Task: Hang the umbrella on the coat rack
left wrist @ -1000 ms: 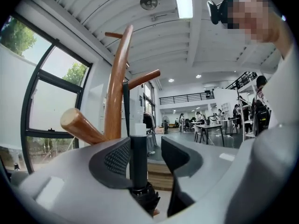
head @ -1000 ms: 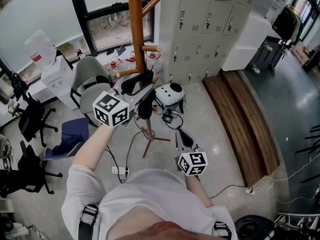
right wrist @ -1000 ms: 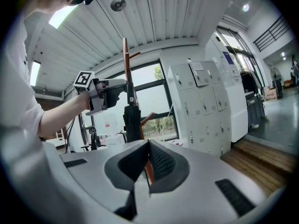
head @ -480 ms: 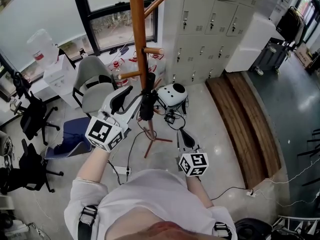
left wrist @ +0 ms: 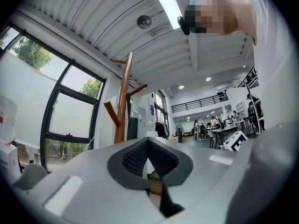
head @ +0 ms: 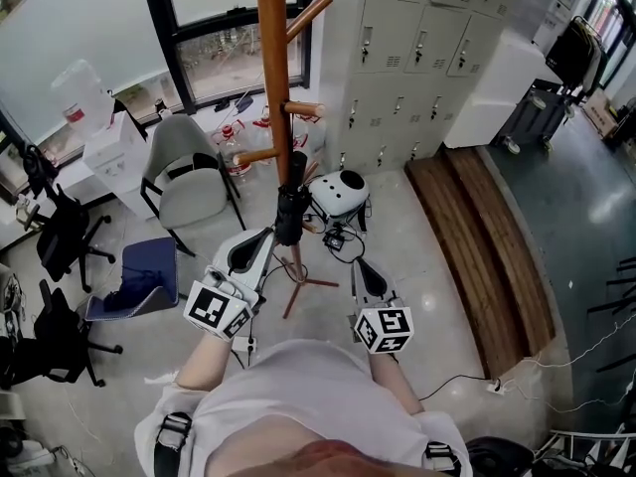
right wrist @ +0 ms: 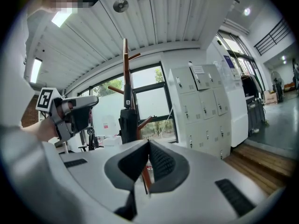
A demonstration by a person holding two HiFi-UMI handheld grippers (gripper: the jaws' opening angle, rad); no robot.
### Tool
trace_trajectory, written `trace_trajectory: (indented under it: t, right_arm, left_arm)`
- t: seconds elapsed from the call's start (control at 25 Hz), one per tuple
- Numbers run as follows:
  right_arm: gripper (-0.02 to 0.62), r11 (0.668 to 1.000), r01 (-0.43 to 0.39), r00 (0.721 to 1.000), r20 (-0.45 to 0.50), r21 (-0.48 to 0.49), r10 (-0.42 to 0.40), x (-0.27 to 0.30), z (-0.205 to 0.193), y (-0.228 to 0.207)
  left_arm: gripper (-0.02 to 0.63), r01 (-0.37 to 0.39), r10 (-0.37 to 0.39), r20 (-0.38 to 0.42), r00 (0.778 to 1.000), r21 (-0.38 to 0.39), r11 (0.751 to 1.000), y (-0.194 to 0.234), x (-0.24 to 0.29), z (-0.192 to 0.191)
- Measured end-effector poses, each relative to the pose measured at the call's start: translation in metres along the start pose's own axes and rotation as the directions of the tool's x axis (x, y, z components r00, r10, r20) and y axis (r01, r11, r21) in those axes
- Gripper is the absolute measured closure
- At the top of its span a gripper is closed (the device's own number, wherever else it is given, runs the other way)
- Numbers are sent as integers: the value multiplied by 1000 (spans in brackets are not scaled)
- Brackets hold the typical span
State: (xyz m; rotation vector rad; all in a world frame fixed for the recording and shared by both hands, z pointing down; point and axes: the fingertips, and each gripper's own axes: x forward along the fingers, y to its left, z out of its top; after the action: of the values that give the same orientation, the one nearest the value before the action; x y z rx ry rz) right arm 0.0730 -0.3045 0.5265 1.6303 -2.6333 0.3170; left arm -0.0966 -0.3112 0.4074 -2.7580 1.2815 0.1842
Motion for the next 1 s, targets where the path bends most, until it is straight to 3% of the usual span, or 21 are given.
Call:
trace_trajectory:
  t: [0.36,0.84,1.0]
  right_arm:
    - [588,1000,-19,1000,1,-19,19,-1,4,3]
    - [588,998,-44,999,12,-53,44,-10,9,11]
    - [588,997,-50,998,21,-54,51,-12,10,15]
  left_arm:
    - [597,-31,28,-49,998,-56,998,-8,-19,-57]
    - [597,-43,34,-105,994,-86,995,-13,-21,-90]
    - [597,-37,17,-117,993,-170,985,-12,-22,-95]
